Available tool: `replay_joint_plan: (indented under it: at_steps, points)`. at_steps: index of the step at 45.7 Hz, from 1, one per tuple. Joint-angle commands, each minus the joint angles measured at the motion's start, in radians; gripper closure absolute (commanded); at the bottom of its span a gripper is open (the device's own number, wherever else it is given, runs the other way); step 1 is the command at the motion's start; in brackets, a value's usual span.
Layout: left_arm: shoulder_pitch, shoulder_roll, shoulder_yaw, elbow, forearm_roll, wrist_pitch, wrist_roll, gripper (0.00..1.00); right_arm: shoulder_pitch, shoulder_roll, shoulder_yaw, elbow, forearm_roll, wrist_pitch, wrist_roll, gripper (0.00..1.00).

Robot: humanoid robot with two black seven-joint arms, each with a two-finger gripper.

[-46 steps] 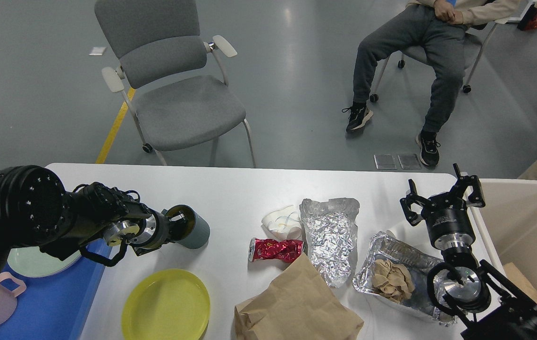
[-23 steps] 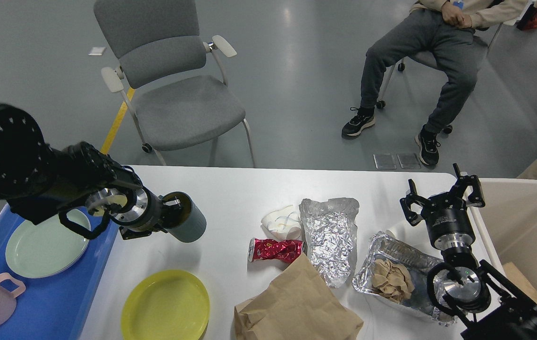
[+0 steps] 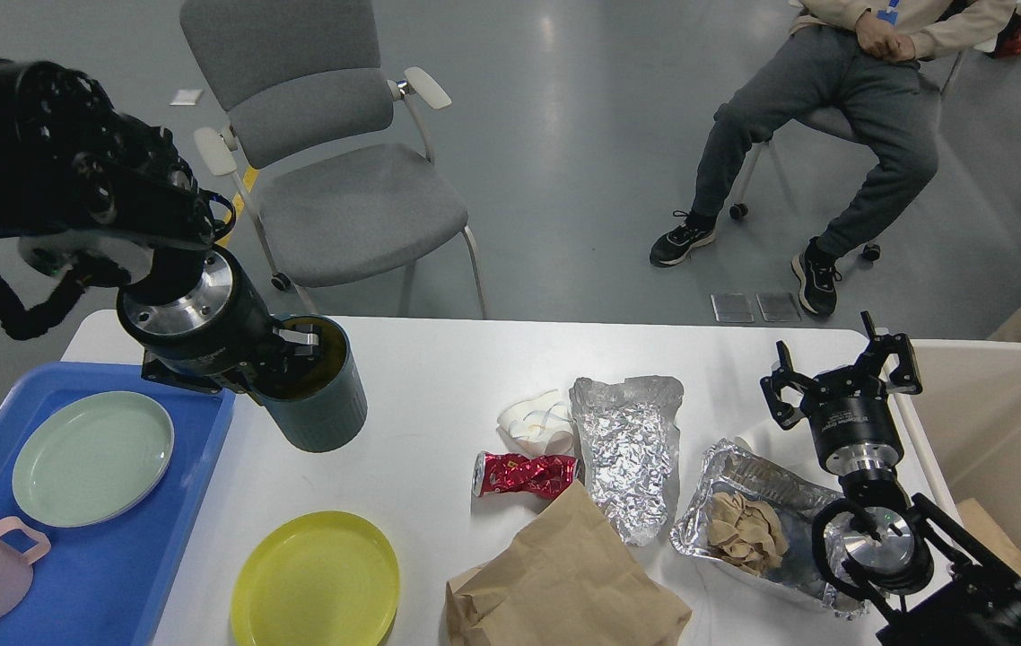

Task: Tidy desktop
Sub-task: 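Lift the dark green mug and set it on the blue tray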

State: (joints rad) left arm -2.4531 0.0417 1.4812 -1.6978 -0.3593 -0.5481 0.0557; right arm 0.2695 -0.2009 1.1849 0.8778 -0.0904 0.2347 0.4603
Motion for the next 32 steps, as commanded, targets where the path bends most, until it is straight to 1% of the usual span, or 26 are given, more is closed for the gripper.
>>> replay_joint_plan:
  at_steps: [1,6,9,12,16,20,24,28,32]
  points:
    - [-0.032,-0.011,0.004,-0.016,0.042,-0.03,-0.007,1.0,-0.001,0.0,-0.001,0.0,0.0,0.0,0.0,0.0]
    - [-0.007,0.003,0.034,-0.01,0.086,-0.016,-0.014,1.0,0.0,0.0,0.001,0.0,0.0,0.0,0.0,0.0]
    - [0.043,0.039,0.053,-0.005,0.126,0.013,-0.017,1.0,0.0,0.0,-0.001,0.001,0.001,0.0,0.0,0.0]
    - [0.114,0.09,0.067,0.0,0.174,0.092,-0.023,1.0,0.0,0.0,-0.001,0.0,0.0,0.0,0.0,0.0]
    - [0.258,0.158,0.068,0.009,0.262,0.218,-0.027,1.0,0.0,0.0,-0.001,0.001,0.0,0.0,0.0,0.0]
    - [0.397,0.219,0.067,0.036,0.336,0.307,-0.028,1.0,0.0,0.0,-0.001,0.001,0.001,0.0,0.001,0.0]
    - [0.503,0.291,0.061,0.076,0.387,0.347,-0.028,1.0,0.0,0.0,0.001,0.001,0.0,0.0,0.0,0.0]
    - [0.591,0.386,0.044,0.133,0.465,0.352,-0.033,1.0,0.0,0.0,0.001,0.001,0.0,0.0,0.0,0.0]
    - [0.678,0.469,0.005,0.191,0.563,0.356,-0.046,1.0,0.0,0.0,-0.001,0.001,0.0,0.0,0.0,0.0]
